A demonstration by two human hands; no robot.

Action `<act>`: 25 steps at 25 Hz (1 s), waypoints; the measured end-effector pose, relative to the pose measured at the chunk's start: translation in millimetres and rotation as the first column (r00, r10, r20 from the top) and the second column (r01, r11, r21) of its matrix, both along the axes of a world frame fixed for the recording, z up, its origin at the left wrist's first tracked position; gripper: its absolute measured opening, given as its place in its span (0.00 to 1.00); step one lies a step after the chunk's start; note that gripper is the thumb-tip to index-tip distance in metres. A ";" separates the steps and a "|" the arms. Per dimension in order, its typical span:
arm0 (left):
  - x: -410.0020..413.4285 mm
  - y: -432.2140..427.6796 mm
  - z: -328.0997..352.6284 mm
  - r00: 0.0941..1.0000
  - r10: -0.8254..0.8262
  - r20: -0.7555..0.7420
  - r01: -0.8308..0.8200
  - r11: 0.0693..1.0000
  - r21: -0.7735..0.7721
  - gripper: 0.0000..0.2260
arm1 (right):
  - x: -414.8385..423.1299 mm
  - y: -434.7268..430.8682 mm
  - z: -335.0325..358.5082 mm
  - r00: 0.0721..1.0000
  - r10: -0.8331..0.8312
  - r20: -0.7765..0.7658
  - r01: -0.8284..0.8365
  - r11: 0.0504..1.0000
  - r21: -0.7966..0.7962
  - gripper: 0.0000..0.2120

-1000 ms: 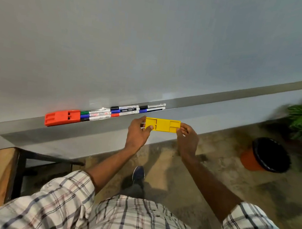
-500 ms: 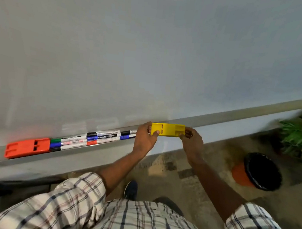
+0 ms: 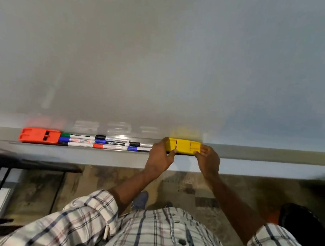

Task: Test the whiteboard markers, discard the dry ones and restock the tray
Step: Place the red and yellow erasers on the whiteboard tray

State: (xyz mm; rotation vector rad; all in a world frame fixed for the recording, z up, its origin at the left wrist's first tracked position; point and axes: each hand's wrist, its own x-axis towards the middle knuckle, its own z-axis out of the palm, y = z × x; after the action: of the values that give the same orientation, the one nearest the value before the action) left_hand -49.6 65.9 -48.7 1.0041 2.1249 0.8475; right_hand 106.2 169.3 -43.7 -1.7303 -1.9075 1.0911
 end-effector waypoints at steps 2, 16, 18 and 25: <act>9.7 -1.1 2.7 0.997 -0.005 -0.081 -0.001 0.997 -0.075 0.27 | 1.0 6.7 -3.0 0.998 0.016 -0.054 -0.019 0.998 -0.059 0.16; 39.1 -20.1 -13.3 0.871 -0.325 -0.368 0.263 0.942 -0.210 0.30 | 12.0 10.8 -12.0 0.975 0.201 -0.094 -0.206 0.978 -0.039 0.18; 38.9 -20.5 -12.9 0.857 -0.341 -0.387 0.266 0.935 -0.235 0.30 | 16.9 8.9 -10.5 0.967 0.242 -0.082 -0.243 0.970 -0.003 0.18; 42.6 -38.9 -0.3 0.851 -0.283 -0.442 0.221 0.957 -0.189 0.28 | 26.1 -19.4 -11.5 0.909 0.417 -0.013 -0.408 0.895 0.180 0.22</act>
State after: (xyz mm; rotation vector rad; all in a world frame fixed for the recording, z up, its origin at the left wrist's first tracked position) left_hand -7.0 27.0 -49.1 1.4946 2.3233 0.3490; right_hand 132.3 149.8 -55.1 -1.2202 -2.3257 1.0521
